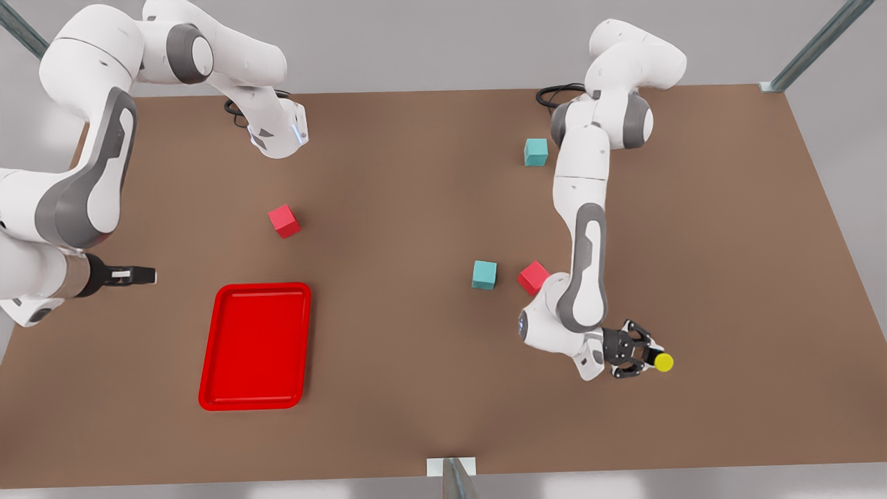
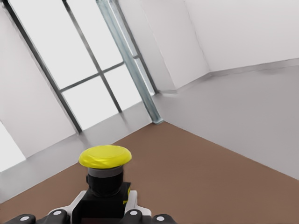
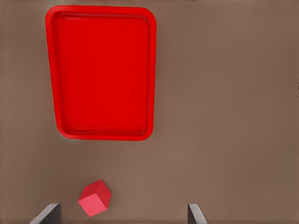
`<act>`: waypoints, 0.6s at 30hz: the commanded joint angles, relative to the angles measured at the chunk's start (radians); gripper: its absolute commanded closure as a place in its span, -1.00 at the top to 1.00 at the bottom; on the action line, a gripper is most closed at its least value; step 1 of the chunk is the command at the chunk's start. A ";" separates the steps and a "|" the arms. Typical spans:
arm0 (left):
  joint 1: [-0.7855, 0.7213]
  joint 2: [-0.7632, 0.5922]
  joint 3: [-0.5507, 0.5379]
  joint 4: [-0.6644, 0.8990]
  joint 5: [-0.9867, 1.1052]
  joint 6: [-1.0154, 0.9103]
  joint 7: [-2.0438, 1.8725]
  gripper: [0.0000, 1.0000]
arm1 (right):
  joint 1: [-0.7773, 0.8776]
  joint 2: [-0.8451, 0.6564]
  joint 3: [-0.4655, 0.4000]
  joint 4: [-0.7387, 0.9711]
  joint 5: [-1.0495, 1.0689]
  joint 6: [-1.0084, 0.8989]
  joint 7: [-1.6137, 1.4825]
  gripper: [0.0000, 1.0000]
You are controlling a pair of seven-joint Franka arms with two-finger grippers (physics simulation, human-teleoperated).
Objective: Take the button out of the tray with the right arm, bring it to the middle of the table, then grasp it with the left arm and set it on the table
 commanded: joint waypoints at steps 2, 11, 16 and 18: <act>-0.005 0.018 -0.003 -0.021 0.076 -0.020 -0.964 -0.16 | 0.065 -0.004 -0.002 0.005 -0.007 0.015 0.000 1.00; -0.034 0.112 -0.007 -0.041 0.076 -0.017 -1.036 -0.16 | 0.201 -0.046 -0.005 0.000 -0.040 0.038 0.006 1.00; -0.027 0.158 -0.007 -0.041 0.102 -0.014 -1.044 -0.15 | 0.166 -0.212 -0.005 -0.209 -0.028 0.128 0.019 1.00; -0.027 0.164 -0.009 -0.041 0.101 -0.012 -1.045 -0.15 | 0.166 -0.213 -0.005 -0.210 -0.028 0.128 0.019 1.00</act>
